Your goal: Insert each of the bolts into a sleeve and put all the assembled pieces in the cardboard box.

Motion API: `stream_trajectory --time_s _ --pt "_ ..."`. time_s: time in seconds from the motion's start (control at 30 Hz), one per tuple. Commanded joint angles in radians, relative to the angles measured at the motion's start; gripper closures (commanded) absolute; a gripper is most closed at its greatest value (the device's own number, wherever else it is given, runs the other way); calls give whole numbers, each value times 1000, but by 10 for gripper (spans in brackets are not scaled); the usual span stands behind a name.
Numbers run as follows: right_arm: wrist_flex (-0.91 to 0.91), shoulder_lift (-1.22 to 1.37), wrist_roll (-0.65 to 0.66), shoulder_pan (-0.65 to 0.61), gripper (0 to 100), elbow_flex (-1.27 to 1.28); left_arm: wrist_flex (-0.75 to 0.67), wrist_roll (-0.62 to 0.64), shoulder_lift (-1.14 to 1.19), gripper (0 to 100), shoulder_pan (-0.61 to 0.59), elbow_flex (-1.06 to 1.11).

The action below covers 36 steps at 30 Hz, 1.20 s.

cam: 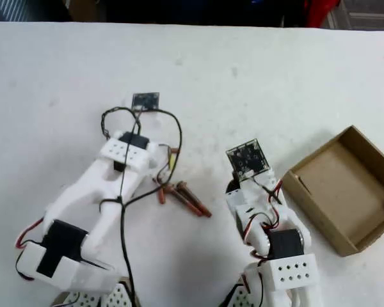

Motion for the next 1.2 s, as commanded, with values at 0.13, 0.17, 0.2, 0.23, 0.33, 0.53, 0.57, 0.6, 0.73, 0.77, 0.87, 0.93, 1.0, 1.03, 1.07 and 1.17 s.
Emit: stream_trajectory --time_s 0.13,0.17,0.2,0.23,0.33,0.53,0.57,0.6,0.73,0.77,0.87,0.93,1.0,1.03,1.07,1.17 --pt "-24 -16 -6 12 981 -11 -130 78 102 842 -12 -28" --pt "-24 -16 -6 12 981 -11 -138 87 102 842 -21 -28" --pt "-24 -16 -6 12 981 -11 -146 87 101 842 -31 -28" --pt "-22 -16 -6 12 981 -11 -150 89 104 842 -41 -28" --pt "-22 -16 -6 10 981 -5 -152 92 108 843 -42 -26" --pt "-22 -16 -6 7 981 0 -152 94 108 847 -44 -23" --pt "-22 -16 -6 8 981 0 -152 94 108 862 -44 -20" --pt "-22 -16 -6 10 981 0 -149 94 108 889 -45 -20" --pt "-22 -16 -6 10 981 0 -144 92 108 966 -45 -20" --pt "-22 -16 -6 10 981 0 -146 92 108 951 -45 -18" --pt "-22 -16 -6 10 981 0 -149 92 110 967 -45 -21" --pt "-22 -16 -6 10 981 0 -150 87 110 979 -38 -25" --pt "-22 -16 -6 10 981 0 -152 84 110 976 -30 -26" --pt "-22 -16 -6 10 981 0 -157 84 110 976 -25 -26" --pt "-22 -16 -6 10 981 0 -157 83 108 976 -24 -25" --pt "-22 -16 -6 8 981 2 -150 9 99 976 18 -26"
